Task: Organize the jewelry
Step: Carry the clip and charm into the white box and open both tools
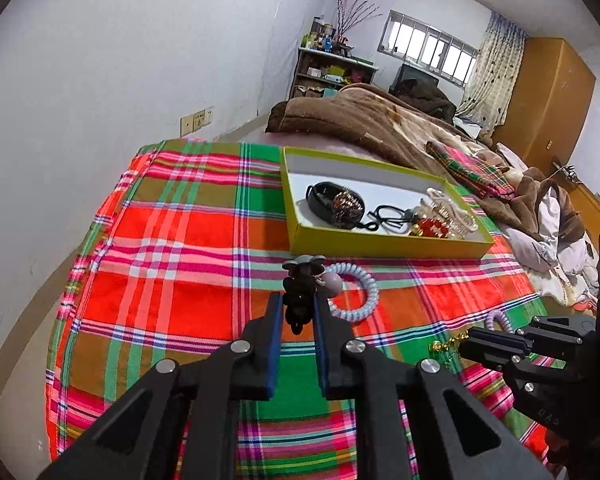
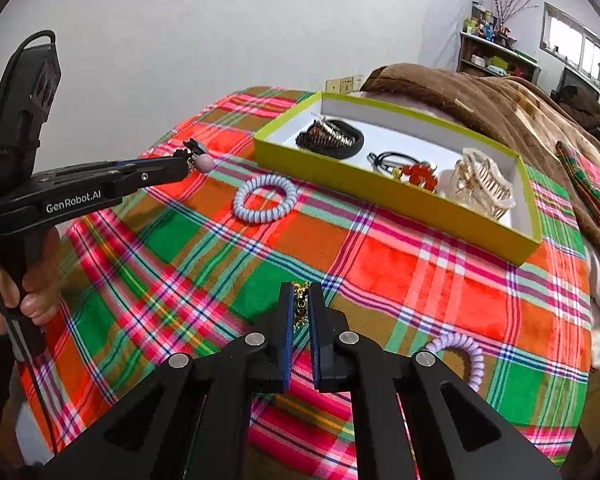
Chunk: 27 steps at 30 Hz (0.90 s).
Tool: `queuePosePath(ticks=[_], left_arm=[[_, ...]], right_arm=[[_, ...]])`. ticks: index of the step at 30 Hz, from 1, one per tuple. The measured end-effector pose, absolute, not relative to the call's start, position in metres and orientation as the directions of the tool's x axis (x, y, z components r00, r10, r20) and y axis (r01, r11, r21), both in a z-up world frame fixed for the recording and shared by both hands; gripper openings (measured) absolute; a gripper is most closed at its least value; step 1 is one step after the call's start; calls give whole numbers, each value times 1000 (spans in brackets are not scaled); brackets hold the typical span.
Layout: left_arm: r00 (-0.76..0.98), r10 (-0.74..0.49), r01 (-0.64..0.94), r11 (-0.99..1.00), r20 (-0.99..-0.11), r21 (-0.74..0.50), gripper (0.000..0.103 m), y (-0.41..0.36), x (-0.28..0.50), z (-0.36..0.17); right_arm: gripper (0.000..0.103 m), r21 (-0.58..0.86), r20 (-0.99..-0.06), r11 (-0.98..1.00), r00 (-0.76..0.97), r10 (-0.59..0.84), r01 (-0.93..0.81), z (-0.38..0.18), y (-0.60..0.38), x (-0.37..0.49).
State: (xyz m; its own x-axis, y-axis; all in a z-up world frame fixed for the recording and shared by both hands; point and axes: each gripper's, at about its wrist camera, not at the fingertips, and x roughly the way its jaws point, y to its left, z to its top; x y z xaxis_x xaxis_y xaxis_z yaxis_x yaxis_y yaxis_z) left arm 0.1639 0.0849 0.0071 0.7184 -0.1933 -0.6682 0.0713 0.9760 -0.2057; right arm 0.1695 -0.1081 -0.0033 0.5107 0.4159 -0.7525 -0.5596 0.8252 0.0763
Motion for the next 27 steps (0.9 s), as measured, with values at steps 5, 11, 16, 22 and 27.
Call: queuePosePath(ticks=[5,11,16,22,27], left_arm=[[727,-208,86,973,-654,-213,15,81,167,16],[736,-231,109,968,-637,-226,15,75,176,27],[744,-247,132,965,-621,-226,15,67,187,38],[749,-266,156,961,-607,-228,15,61,207,49],[747,-272,169,960,-607,-223,15,57,227,50]], right_arm=[[6,81,-729,822,529,435,-564,13,-111,172],[6,87,-693,819,557,459,-567,38,-114,183],[6,62,-663,820,590,461,-570,59,-114,197],[7,78,-637,826,609,472,-558,75,-117,227],[7,91,-635,832,612,472,-548,77,-120,255]])
